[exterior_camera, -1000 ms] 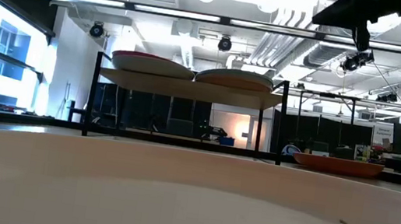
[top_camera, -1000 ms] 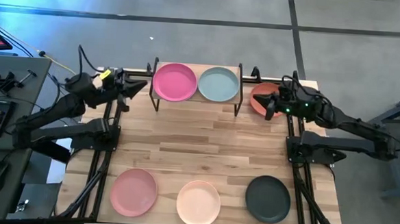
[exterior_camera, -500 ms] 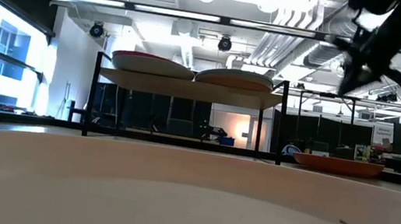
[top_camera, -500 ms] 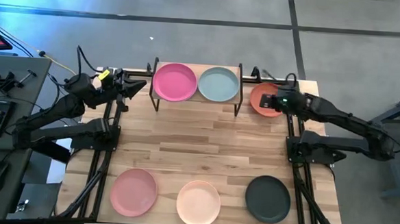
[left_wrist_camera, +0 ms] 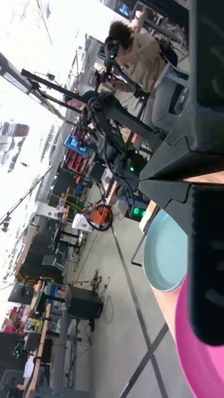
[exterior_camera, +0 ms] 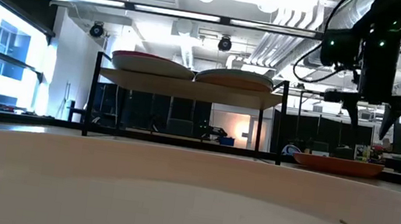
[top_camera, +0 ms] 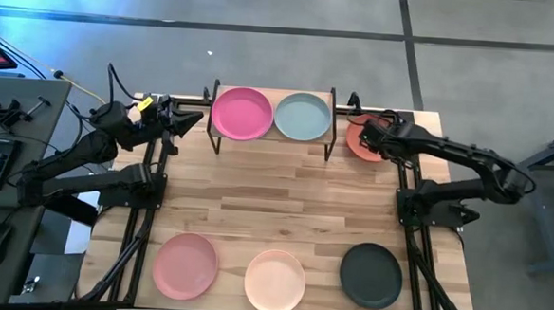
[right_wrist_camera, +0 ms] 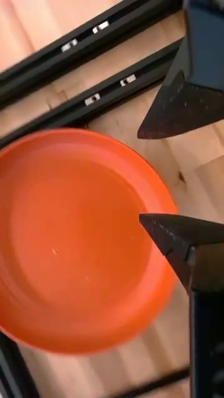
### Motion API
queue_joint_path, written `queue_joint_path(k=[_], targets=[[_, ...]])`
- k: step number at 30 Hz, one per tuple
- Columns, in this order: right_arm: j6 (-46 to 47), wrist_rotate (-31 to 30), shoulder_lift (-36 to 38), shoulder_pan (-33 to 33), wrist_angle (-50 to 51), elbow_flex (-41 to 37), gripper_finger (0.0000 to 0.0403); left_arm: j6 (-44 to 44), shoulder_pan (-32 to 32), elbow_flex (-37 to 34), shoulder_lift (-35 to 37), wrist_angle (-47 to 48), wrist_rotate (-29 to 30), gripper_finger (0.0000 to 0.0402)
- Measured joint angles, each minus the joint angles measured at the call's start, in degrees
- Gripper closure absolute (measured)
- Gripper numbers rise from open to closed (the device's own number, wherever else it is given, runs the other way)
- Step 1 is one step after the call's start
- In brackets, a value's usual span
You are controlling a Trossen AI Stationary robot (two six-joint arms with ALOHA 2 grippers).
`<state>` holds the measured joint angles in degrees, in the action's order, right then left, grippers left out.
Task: Place and stack plates onto a shelf
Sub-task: Stack the orange plate on top of the gray plate on the shelf
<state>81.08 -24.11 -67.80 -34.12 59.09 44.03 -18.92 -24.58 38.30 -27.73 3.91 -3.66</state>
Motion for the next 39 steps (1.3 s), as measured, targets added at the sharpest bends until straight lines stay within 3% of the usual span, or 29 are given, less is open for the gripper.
queue_joint_path(k=[5,10,17,23,35,39], targets=[[3.9,1.6,-0.2,-1.5,-0.9,-3.0,0.0204,0.0,0.0,0.0,0.0,0.1,0.0,0.0401],[10.9,5.7,7.9,-1.6,-5.1,-13.0,0.0214,0.6,0.0,0.0,0.0,0.1,0.0,0.0401],[15.3,3.6,16.6,-3.3,-14.4,-19.5,0.0232,0.1,0.0,0.0,0.0,0.1,0.0,0.0401],[15.9,2.2,13.6,-6.1,-20.0,-19.6,0.0236,-0.5,0.0,0.0,0.0,0.2,0.0,0.0401],[14.9,6.8,4.0,-10.2,-25.4,-19.6,0.0236,-2.9,0.0,0.0,0.0,0.1,0.0,0.0401],[14.9,6.8,2.5,-10.2,-25.5,-19.6,0.0261,-3.4,0.0,0.0,0.0,0.1,0.0,0.0402]])
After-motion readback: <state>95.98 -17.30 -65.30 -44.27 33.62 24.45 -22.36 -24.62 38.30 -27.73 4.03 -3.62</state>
